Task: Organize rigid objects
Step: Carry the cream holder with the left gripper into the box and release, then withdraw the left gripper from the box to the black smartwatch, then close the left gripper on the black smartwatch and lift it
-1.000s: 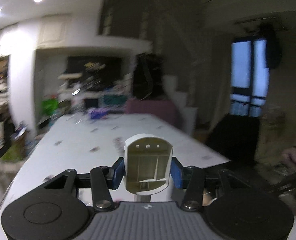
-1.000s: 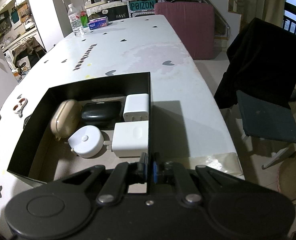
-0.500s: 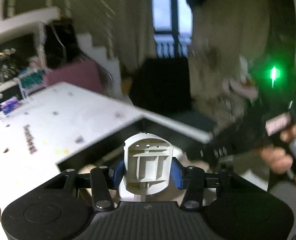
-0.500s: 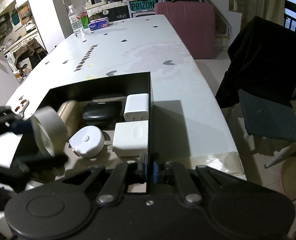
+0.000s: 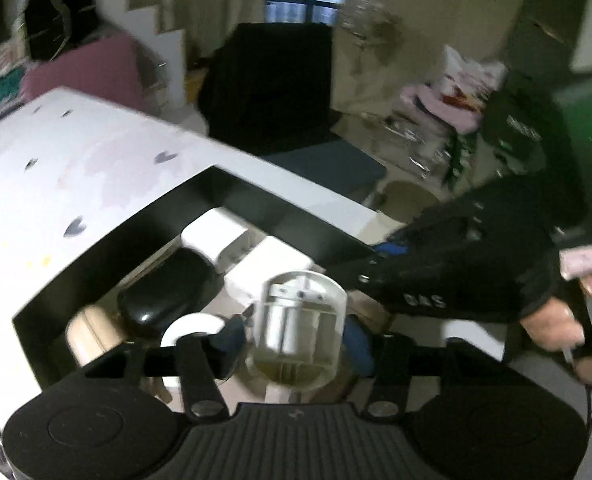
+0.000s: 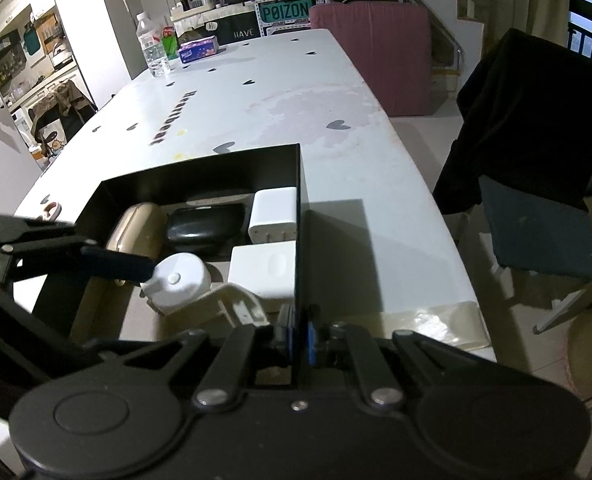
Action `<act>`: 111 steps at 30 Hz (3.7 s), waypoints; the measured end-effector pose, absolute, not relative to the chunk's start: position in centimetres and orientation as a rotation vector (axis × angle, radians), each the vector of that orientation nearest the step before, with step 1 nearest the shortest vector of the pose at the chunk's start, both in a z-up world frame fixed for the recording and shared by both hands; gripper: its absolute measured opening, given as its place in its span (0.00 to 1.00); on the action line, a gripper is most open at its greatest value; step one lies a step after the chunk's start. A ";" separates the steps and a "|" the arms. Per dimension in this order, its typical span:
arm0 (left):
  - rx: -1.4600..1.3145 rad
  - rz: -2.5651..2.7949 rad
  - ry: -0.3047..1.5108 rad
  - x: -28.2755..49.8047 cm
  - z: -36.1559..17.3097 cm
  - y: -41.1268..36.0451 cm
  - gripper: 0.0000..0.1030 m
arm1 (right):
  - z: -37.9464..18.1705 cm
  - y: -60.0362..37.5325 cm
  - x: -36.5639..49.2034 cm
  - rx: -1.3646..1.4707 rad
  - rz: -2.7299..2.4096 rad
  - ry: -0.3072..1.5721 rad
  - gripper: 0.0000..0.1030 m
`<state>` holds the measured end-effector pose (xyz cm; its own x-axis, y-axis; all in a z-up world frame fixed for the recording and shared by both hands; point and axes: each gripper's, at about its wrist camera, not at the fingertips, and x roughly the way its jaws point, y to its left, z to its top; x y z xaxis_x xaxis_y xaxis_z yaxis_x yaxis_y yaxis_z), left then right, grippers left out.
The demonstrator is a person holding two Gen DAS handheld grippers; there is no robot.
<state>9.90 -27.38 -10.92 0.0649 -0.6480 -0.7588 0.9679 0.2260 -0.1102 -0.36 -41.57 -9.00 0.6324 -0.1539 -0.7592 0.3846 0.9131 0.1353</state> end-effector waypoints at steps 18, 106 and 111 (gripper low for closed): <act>0.373 -1.113 0.875 11.2 -9.5 -25.0 0.83 | -9.0 -41.7 -0.4 0.303 -0.311 0.832 0.08; 0.249 -0.681 0.597 18.3 -16.0 -11.2 0.49 | -9.1 -41.6 -0.3 0.285 -0.318 0.837 0.08; 0.153 -0.683 0.525 15.9 -13.5 -10.2 0.49 | -9.1 -41.6 -0.3 0.283 -0.319 0.838 0.08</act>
